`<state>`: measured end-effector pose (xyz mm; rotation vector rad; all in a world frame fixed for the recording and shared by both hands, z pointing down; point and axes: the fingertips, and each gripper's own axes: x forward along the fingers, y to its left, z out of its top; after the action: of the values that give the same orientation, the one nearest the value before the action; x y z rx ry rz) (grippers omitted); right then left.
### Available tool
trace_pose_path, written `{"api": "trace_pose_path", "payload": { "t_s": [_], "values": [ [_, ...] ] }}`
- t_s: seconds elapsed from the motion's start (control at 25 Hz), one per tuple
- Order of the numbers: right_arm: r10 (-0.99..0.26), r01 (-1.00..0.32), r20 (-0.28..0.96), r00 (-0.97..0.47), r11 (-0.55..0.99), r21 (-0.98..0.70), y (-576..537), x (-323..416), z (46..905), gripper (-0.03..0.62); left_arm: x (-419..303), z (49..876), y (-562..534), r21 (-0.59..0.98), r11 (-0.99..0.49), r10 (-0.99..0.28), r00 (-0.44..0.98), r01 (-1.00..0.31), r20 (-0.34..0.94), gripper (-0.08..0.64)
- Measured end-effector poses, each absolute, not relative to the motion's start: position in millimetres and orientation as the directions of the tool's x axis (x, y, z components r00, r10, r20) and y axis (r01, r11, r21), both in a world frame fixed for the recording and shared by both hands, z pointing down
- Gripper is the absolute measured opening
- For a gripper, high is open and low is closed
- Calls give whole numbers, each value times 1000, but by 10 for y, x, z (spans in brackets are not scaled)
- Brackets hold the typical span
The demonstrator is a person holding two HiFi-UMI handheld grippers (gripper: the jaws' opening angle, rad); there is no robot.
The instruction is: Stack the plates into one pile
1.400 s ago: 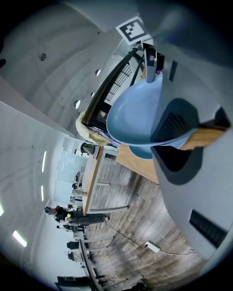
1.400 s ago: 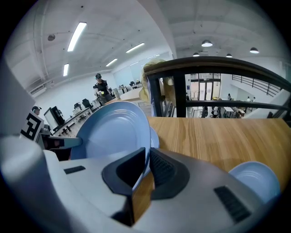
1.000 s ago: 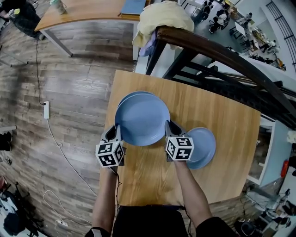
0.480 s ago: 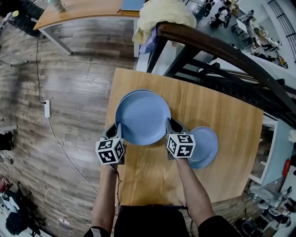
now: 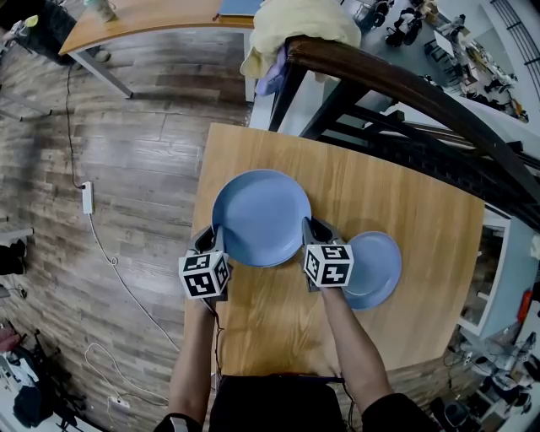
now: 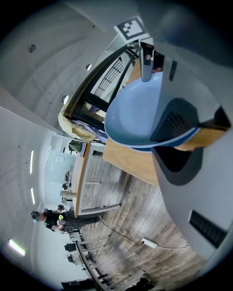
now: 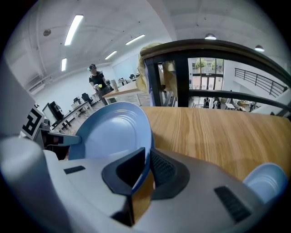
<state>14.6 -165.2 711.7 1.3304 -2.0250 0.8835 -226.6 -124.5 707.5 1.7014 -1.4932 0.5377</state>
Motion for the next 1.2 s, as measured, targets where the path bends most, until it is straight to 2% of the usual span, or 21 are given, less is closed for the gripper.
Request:
{"api": "trace_pose_path", "payload": {
  "t_s": [0.68, 0.88, 1.2],
  "values": [
    [-577, -925, 740, -346, 342, -166, -1675, 140, 7142, 51, -2242, 7089, -1301, 181, -19, -599, 156, -983, 785, 61],
    [-585, -927, 742, -328, 349, -135, -1666, 179, 7152, 86, -2219, 7084, -1301, 153, -28, -602, 139, -988, 787, 91],
    [-584, -926, 739, -336, 349, -146, -1635, 176, 7152, 86, -2237, 7081, -1304, 150, -18, -606, 130, -989, 785, 97]
  ]
}}
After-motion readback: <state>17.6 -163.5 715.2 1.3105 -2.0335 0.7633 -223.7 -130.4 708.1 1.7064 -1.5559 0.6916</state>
